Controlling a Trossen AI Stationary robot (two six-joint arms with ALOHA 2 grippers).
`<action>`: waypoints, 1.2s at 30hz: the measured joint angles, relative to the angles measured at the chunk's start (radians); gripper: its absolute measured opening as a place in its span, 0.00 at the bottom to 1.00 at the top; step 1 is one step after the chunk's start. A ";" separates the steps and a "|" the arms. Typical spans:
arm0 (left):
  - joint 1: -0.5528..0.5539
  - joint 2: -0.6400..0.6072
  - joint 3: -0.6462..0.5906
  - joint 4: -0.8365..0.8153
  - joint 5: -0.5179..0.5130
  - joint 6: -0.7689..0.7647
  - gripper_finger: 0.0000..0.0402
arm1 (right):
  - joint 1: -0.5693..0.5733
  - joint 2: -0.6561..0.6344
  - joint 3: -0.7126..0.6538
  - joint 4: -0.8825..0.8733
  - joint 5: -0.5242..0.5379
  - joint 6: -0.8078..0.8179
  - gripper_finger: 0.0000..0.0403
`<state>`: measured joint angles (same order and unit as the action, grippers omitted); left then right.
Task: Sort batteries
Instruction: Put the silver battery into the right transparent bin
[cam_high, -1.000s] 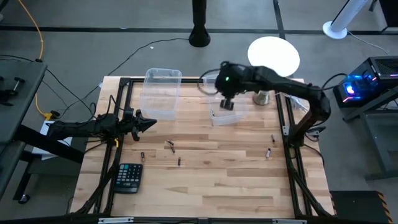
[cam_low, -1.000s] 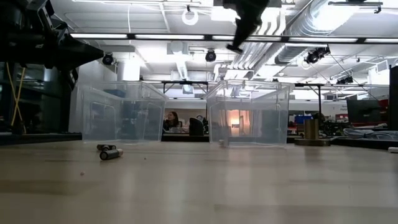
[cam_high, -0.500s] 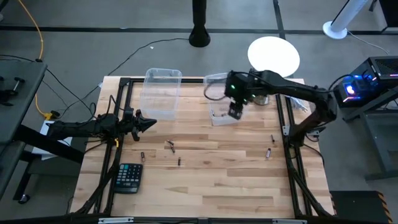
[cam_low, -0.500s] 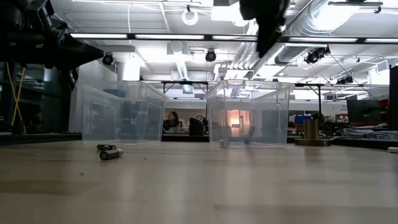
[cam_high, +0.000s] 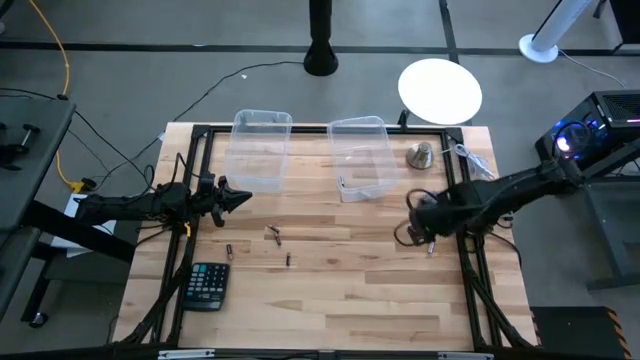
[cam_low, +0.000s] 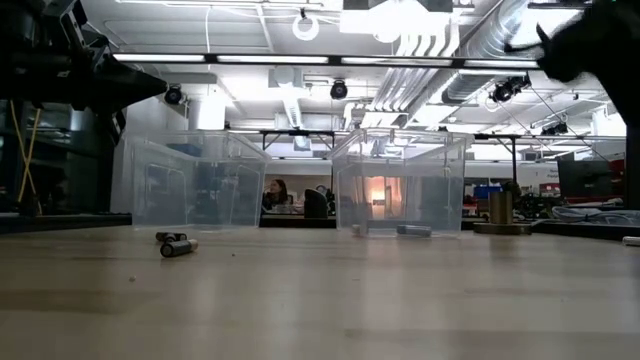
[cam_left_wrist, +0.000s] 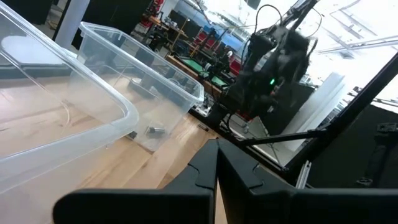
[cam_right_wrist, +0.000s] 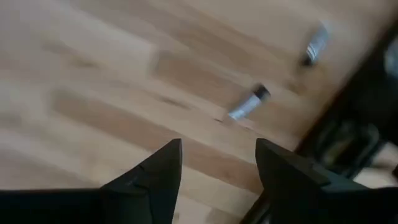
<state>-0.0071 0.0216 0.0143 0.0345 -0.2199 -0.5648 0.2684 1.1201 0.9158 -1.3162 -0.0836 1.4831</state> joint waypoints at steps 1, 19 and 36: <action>0.000 0.000 0.000 0.000 0.000 0.000 0.00 | 0.019 -0.011 -0.045 0.016 -0.001 0.080 0.49; 0.000 0.000 0.000 0.000 0.000 0.000 0.00 | 0.057 -0.029 -0.508 0.502 -0.016 0.499 0.49; 0.000 0.000 0.000 0.000 0.000 0.000 0.00 | -0.041 -0.089 -0.024 0.221 0.609 0.186 0.04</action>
<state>-0.0072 0.0216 0.0146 0.0342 -0.2195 -0.5648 0.2275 1.0312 0.8918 -1.0952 0.5256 1.6689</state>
